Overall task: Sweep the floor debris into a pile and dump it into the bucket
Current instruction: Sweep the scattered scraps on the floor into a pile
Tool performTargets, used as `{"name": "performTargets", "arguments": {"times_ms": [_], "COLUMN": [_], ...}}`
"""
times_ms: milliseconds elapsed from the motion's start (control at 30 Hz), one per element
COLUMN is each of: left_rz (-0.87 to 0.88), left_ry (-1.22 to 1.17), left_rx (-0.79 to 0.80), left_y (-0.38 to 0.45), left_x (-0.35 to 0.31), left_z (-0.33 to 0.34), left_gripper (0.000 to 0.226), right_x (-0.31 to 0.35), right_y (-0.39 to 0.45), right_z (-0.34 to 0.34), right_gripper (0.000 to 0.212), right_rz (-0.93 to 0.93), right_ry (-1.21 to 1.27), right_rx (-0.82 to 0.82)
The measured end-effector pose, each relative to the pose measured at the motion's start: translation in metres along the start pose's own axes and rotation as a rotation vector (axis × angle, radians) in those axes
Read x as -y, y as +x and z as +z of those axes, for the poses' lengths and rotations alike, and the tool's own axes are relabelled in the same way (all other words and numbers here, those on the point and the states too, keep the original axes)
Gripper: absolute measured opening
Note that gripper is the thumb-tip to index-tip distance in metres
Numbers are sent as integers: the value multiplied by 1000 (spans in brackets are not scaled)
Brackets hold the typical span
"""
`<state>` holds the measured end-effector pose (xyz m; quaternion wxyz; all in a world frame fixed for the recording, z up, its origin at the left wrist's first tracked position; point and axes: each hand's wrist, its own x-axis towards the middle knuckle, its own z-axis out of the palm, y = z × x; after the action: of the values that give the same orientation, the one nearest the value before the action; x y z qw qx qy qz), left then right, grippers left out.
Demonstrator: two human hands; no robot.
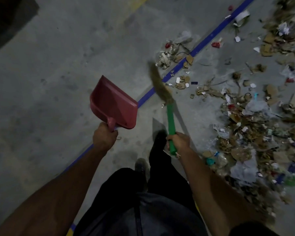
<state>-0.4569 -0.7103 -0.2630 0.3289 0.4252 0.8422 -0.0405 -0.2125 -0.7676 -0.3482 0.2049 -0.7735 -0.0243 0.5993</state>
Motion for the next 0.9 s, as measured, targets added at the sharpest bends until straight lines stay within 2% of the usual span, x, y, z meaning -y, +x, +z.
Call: {"name": "performTargets", "arguments": {"times_ms": [67,133,200,233,400,533,667,767,900], "left_rz": [13,33,50,58,83,109,130,124,105], "left_ry": [7,26,41,47,44,53,67,72,55], "left_rx": [26,54,61,58,80,102,110,104,83], "left_y": [6,14,21,23,31,35,35,38,45], "left_x": [-16,-27,-37,-41,-56,-63,-74,-78,-81], "left_z": [3,6,8,9,7,5,2,-1,-1], "left_gripper": [35,33,33,34,35,34,37,40,43], "right_x": [10,23,40,47,68,71,56,50,57], "right_y": [17,26,28,30,33,15,-11,-21,-27], "right_z": [-22,-42,-59,-68,-99,-95,-65,-36,-3], "right_gripper": [12,19,9,11,12,14,37,60,54], "right_rz": [30,63,85,87,38,-72,-156,-217,-322], "right_ry": [91,162,251,289,502,565,510,345,62], "right_rx": [-53,-85,-136,-168,-299,-352,-329,-255,-128]}}
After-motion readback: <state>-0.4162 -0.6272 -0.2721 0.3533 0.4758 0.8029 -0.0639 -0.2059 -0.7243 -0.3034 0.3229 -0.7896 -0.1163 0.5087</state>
